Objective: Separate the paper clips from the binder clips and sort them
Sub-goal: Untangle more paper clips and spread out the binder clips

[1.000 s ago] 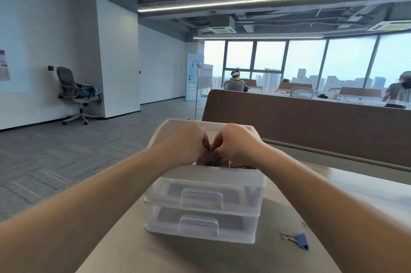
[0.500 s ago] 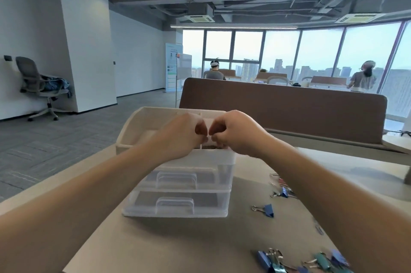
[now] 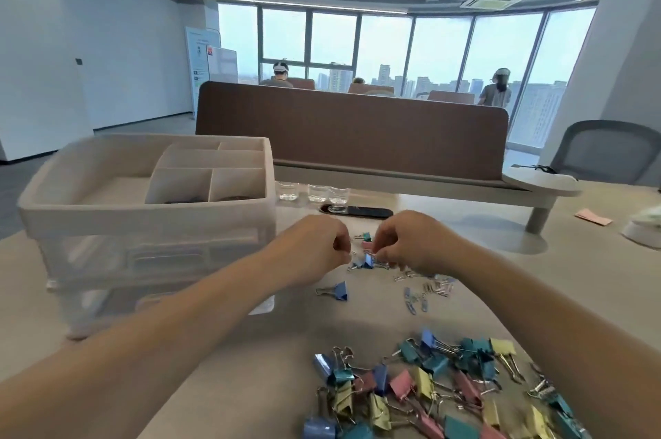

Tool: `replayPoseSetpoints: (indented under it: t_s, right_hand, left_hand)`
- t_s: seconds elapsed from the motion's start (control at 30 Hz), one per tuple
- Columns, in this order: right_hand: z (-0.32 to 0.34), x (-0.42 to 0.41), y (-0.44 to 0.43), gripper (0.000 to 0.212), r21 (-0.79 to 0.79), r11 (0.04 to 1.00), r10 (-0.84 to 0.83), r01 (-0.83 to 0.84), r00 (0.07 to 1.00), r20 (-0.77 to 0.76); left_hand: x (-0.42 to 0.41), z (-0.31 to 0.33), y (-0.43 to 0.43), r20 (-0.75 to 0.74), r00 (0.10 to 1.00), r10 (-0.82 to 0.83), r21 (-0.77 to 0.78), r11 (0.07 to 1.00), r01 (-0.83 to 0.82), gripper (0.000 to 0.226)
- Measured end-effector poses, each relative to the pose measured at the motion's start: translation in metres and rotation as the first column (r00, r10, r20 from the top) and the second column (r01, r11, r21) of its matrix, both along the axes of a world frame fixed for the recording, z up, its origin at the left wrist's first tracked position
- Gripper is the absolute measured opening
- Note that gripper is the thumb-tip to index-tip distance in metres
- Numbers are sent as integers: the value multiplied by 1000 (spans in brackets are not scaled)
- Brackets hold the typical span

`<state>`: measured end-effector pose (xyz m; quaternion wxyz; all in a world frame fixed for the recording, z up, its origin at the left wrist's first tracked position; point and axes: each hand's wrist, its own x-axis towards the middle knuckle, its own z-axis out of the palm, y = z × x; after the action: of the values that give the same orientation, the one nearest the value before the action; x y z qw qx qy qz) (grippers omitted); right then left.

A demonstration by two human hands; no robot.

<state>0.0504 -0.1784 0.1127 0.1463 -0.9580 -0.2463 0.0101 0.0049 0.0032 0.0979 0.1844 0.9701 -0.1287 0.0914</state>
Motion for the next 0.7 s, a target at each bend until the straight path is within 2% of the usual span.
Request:
replayPoseSetpoints:
  t_s: [0.07, 0.2, 0.43, 0.53, 0.63, 0.7]
  right_hand:
    - [-15, 8, -18, 5, -15, 999, -38, 37, 999, -32]
    - [-43, 21, -54, 8, -61, 994, -95, 91, 992, -78]
    - [-74, 33, -92, 14, -146, 977, -179, 156, 971, -161]
    - [-86, 37, -93, 20, -116, 976, -201, 183, 965, -169]
    - [-94, 40, -92, 30, -113, 970, -229, 216, 967, -112]
    - [-95, 42, -91, 41, -121, 967, -234, 224, 969, -76]
  left_hand:
    - [13, -14, -15, -36, 999, -10, 9, 1000, 10, 5]
    - [37, -37, -42, -97, 993, -71, 53, 996, 77, 22]
    - [78, -78, -87, -312, 944, -108, 78, 987, 138, 46]
    - [87, -89, -96, -316, 941, -123, 90, 983, 159, 44]
    - [95, -96, -100, -320, 935, -151, 61, 982, 179, 61]
    - [100, -99, -101, -310, 934, -179, 44, 978, 202, 53]
